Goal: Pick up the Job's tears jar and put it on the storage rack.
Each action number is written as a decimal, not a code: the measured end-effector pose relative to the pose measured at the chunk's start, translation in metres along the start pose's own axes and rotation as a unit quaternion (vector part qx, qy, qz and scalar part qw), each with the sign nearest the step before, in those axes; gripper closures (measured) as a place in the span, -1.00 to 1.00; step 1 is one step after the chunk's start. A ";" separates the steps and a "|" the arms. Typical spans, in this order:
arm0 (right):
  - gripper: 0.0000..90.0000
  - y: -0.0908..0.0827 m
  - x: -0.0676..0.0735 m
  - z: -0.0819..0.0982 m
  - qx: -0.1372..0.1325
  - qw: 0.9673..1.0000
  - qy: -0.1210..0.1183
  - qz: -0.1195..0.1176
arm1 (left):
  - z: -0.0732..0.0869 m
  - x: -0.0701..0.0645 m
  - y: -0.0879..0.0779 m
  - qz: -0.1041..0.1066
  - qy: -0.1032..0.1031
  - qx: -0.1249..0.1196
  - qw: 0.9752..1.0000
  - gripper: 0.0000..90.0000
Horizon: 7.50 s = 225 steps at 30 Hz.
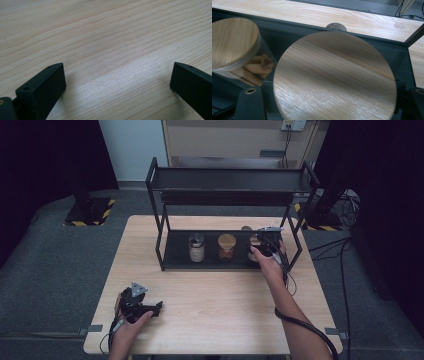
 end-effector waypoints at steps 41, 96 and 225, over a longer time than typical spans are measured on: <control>-0.44 0.022 -0.012 -0.006 0.012 1.000 0.019 0.015 | 0.000 0.000 0.000 0.000 0.000 0.000 1.000 -1.00; -0.79 0.014 -0.010 0.016 -0.003 1.000 0.015 0.003 | 0.000 0.000 0.000 0.000 0.000 0.000 1.000 -1.00; -0.90 -0.075 0.011 0.100 -0.017 0.998 -0.027 -0.052 | 0.000 -0.001 0.000 -0.001 -0.002 0.000 1.000 -1.00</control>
Point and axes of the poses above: each handheld gripper's, and its own axes: y roughly forward along the jaws, z roughly out of its underside, x roughly to its left, the point moved 5 cm from there along y, roughly forward along the jaws, and after that the axes turned 15 degrees about -z, right-handed, at the moved point
